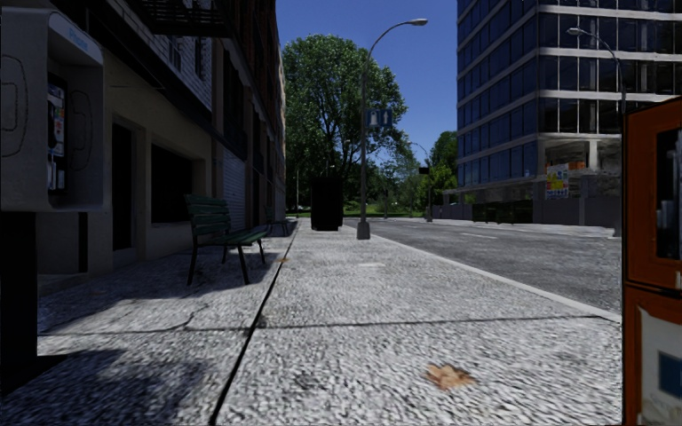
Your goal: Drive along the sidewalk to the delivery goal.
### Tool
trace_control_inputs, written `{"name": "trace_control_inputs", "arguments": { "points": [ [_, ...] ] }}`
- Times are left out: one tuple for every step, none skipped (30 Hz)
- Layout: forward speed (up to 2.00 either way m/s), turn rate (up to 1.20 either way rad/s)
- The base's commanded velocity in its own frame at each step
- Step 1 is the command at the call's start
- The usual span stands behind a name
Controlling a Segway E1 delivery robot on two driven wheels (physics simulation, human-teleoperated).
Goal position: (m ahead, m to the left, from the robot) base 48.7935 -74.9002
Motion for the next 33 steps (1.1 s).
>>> {"name": "trace_control_inputs", "arguments": {
  "points": [
    [2.0, 0.0],
    [2.0, 0.0],
    [2.0, 0.0],
    [2.0, 0.0],
    [2.0, 0.0],
    [2.0, 0.0],
    [2.0, 0.0],
    [2.0, 0.0],
    [2.0, 0.0],
    [2.0, 0.0],
    [2.0, 0.0],
    [2.0, 0.0],
    [2.0, 0.0],
    [2.0, 0.0],
    [2.0, 0.0],
    [2.0, 0.0],
    [2.0, 0.0],
    [2.0, 0.0],
    [2.0, 0.0],
    [2.0, 0.0],
    [2.0, 0.0],
    [2.0, 0.0],
    [2.0, 0.0],
    [2.0, 0.0],
    [2.0, 0.0],
    [2.0, 0.0],
    [2.0, 0.0],
    [2.0, 0.0],
    [2.0, 0.0],
    [2.0, 0.0],
    [2.0, 0.0],
    [2.0, 0.0],
    [2.0, 0.0]
  ]
}}
